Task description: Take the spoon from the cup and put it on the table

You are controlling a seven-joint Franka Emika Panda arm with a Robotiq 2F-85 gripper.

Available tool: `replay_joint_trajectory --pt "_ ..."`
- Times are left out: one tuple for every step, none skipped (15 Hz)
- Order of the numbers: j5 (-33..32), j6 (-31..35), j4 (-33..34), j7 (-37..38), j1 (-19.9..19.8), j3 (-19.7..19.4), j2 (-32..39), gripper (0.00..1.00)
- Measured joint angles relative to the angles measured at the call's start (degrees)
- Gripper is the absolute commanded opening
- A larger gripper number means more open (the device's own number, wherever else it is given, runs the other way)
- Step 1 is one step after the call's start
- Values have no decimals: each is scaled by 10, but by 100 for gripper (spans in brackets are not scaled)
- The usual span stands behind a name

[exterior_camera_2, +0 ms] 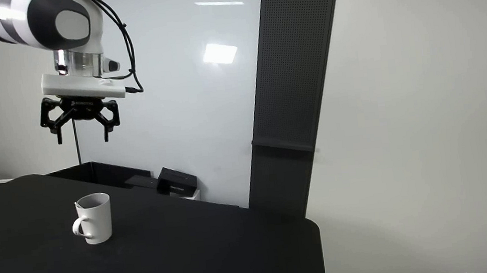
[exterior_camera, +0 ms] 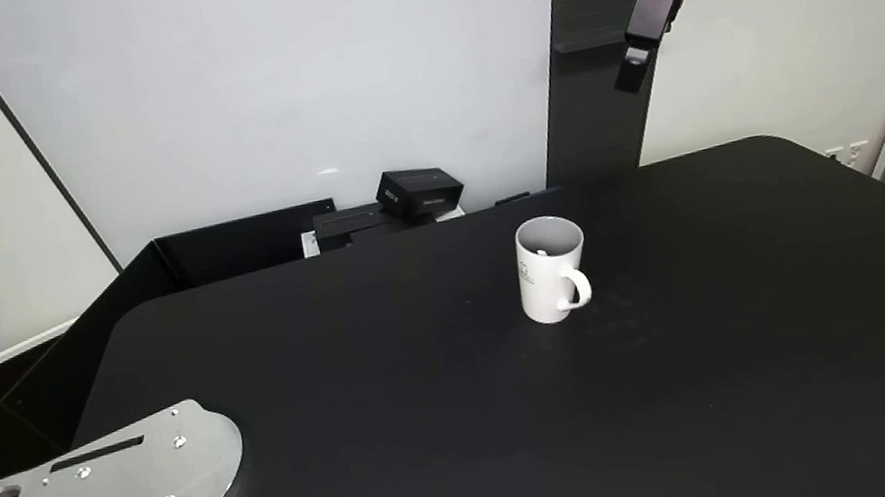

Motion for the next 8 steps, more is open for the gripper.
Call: replay_joint_trajectory --pt "-5 6 -7 0 3 2 -1 100" --pt "-10 10 -13 0 5 4 -3 100" --pt "-14 13 -20 0 8 6 -4 100" --pt "-20 15 -26 0 11 8 -5 100" --pt "-22 18 -31 0 13 8 -5 100" --pt "-22 19 -35 0 14 9 -6 100" --pt "-22 20 -36 0 15 9 -7 100" --pt "-22 20 -37 0 15 9 -8 100"
